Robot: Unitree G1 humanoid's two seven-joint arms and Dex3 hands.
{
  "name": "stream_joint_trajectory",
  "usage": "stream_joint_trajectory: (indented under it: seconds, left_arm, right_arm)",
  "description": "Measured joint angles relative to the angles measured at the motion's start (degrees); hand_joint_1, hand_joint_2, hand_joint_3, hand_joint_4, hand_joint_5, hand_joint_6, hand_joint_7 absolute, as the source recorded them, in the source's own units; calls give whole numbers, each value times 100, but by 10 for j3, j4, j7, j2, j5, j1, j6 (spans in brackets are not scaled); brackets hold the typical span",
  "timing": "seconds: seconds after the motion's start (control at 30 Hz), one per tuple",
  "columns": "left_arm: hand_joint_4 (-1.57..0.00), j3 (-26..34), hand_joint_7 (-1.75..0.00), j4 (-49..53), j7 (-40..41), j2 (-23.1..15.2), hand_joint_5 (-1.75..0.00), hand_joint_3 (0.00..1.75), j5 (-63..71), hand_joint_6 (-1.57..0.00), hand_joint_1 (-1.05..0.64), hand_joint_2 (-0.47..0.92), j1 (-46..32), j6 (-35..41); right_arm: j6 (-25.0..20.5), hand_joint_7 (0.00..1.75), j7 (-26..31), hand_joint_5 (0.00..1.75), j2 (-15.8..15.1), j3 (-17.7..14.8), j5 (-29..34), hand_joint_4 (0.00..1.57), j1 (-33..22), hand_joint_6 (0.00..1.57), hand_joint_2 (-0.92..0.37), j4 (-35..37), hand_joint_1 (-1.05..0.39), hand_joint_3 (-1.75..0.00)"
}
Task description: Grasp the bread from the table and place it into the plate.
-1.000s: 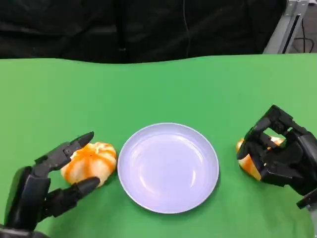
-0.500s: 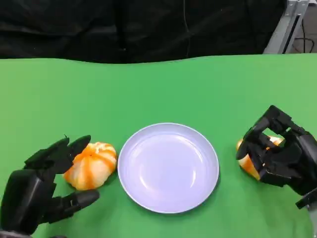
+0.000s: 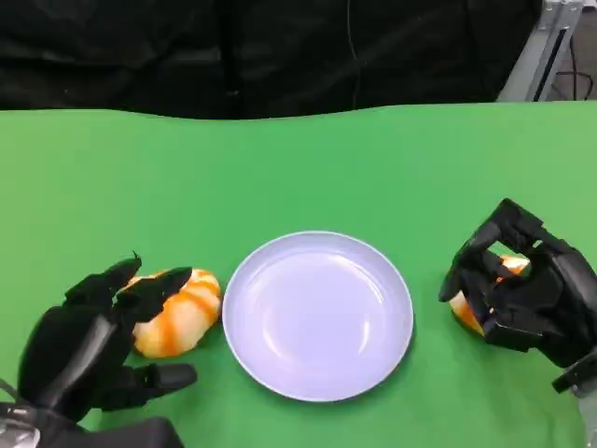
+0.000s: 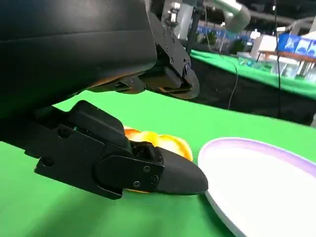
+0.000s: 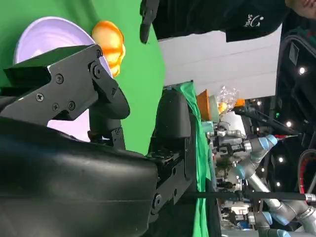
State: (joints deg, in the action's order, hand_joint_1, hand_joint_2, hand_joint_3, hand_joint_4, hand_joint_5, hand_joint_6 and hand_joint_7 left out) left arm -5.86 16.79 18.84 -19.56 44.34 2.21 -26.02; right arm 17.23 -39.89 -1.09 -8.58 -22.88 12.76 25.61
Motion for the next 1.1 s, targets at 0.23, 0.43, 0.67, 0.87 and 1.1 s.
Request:
stream_joint_trajectory:
  seconds: [0.23,0.43,0.67,0.87,1.1]
  left_arm:
    - [-31,-24,0,10,-22,-1,-1,34,-17,-43,-95,92,26,27]
    - [-33,-42,0,51,-31,-1,-1,35,-34,-42,-94,92,57,35]
    - [-33,-61,0,101,-35,-1,-1,37,-45,-42,-94,92,89,42]
    - [-33,-73,0,143,-47,-1,-1,37,-52,-41,-93,92,110,62]
    - [-35,-85,-1,172,-49,-1,-1,34,-64,-42,-89,92,128,63]
  right_arm:
    - [0,169,3,175,1,0,0,46,-1,32,-63,-4,15,-124]
    - [0,169,2,175,1,0,0,46,-2,32,-63,-4,14,-123]
    - [0,169,4,175,1,1,1,46,-5,32,-64,-10,15,-123]
    - [0,169,5,175,1,1,1,46,-9,33,-64,-15,16,-123]
    - [0,169,7,175,1,1,1,47,-9,33,-64,-15,16,-124]
